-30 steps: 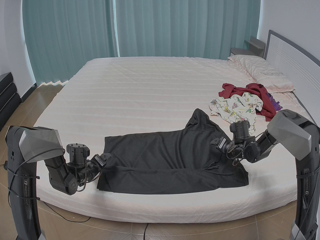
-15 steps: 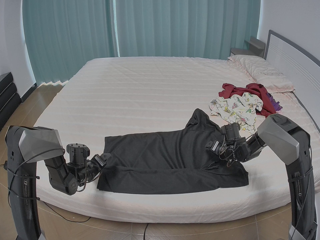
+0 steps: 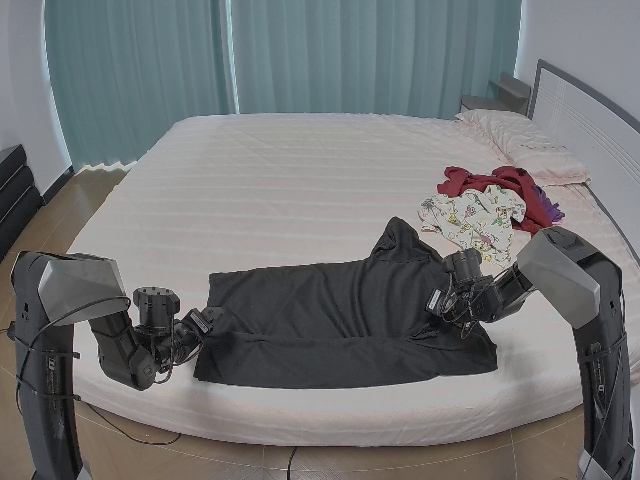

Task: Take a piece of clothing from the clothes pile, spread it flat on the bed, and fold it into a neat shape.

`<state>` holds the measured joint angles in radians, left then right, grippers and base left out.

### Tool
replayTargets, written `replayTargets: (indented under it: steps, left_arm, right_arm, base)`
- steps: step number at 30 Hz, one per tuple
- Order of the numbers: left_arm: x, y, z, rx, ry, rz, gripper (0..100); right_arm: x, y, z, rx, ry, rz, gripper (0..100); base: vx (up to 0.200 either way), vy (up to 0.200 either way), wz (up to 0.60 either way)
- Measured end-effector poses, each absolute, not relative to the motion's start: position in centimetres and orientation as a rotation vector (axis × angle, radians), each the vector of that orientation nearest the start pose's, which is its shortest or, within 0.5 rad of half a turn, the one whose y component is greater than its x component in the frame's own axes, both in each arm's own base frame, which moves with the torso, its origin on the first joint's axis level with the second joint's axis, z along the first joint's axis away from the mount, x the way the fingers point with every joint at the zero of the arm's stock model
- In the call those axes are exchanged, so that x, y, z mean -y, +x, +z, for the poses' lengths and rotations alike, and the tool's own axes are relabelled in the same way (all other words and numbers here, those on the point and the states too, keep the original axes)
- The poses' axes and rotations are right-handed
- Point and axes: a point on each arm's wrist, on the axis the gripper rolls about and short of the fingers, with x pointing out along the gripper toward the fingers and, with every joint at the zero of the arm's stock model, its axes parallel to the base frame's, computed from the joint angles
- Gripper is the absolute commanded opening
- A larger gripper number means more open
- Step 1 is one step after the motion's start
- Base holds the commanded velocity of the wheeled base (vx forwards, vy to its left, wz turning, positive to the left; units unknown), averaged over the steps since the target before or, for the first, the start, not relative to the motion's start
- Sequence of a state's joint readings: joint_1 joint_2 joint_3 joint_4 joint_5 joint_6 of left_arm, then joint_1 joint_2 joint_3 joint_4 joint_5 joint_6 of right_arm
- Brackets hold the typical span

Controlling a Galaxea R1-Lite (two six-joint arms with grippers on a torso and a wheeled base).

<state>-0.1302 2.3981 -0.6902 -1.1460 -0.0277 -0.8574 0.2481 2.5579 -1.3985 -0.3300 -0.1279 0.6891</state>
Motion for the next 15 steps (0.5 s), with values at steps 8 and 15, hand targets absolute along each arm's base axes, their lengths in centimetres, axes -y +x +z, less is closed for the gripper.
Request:
replayTargets:
  steps: [8, 15]
  left_arm:
    - [4.7, 35.5, -3.5, -0.591, -0.802, 0.100, 100]
    - [4.7, 35.5, -3.6, -0.591, -0.802, 0.102, 100]
  right_arm:
    - [-10.9, 44.0, -1.8, -0.787, 0.507, -0.163, 0]
    - [-10.6, 42.8, 0.5, -0.770, 0.516, -0.151, 0]
  base:
    - [0.000, 0.000, 0.00]
    - [0.000, 0.000, 0.00]
